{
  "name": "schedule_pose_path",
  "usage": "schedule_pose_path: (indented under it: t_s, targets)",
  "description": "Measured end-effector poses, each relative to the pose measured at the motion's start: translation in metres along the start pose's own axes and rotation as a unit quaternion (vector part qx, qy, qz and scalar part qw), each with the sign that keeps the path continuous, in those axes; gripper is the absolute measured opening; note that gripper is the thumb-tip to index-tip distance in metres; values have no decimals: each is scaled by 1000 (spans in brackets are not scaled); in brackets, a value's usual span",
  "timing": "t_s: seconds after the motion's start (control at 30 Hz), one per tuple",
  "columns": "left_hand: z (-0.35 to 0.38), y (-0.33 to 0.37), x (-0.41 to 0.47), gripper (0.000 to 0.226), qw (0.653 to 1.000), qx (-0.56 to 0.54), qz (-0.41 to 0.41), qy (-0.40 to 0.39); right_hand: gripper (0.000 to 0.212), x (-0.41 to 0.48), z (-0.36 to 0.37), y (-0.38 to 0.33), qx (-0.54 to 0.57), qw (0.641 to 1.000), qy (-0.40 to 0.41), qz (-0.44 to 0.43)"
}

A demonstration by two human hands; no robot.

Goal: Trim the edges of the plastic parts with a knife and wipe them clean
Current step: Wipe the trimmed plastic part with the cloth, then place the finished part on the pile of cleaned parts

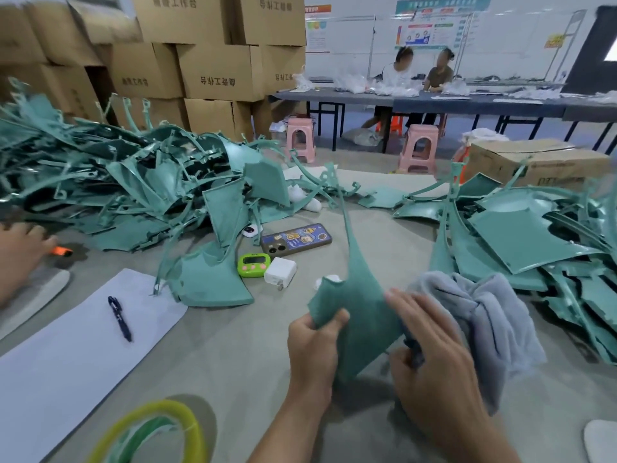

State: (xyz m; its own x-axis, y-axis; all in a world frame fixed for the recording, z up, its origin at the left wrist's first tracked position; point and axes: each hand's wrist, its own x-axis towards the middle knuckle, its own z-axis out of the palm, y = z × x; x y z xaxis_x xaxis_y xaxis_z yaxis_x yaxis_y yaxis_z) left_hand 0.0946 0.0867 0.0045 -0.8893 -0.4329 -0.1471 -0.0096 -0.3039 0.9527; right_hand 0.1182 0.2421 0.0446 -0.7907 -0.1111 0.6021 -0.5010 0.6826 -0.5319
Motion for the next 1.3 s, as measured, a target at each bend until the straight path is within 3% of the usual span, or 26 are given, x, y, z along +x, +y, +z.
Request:
schedule_pose_path:
  t_s: [0.13, 0.3, 0.57, 0.67, 0.8, 0.9, 1.03, 1.07, 1.13, 1.2, 1.3]
  targets:
    - [-5, -5, -2, 36, 997, 72, 8, -7, 70, 1, 19, -9, 73, 988, -70, 117]
    - [-2, -5, -5, 45, 996, 93, -6, -5, 79, 8, 38, 6, 97, 958, -98, 253]
    - [1, 2, -8, 53, 997, 82, 9, 14, 74, 4, 49, 3, 127, 956, -64, 256]
    - [-1, 6, -7, 40, 996, 80, -17, -39, 66, 6, 45, 6, 163, 947, -42, 273]
    - [-11, 17, -7, 30, 990, 39, -77, -109, 65, 14, 32, 6, 241, 924, -71, 287]
    - [-20, 26, -12, 28, 989, -7, -106, -101, 56, 31, 12, 3, 304, 894, -83, 317]
    - [-20, 48, -35, 12, 994, 20, -89, -67, 19, 35, -23, -14, 391, 808, -240, 369]
    - [-19, 54, -41, 17, 994, 53, -76, -51, 20, 30, -31, -18, 403, 790, -254, 386]
    - [-16, 69, -58, 27, 995, 88, -44, -35, 23, 15, -49, -26, 439, 759, -228, 422]
    - [-11, 87, -75, 27, 995, 64, -23, -75, 25, -2, -68, -31, 508, 713, -164, 455]
    - [4, 106, -105, 29, 967, 28, -57, -247, 26, -39, -100, -29, 568, 661, -48, 487]
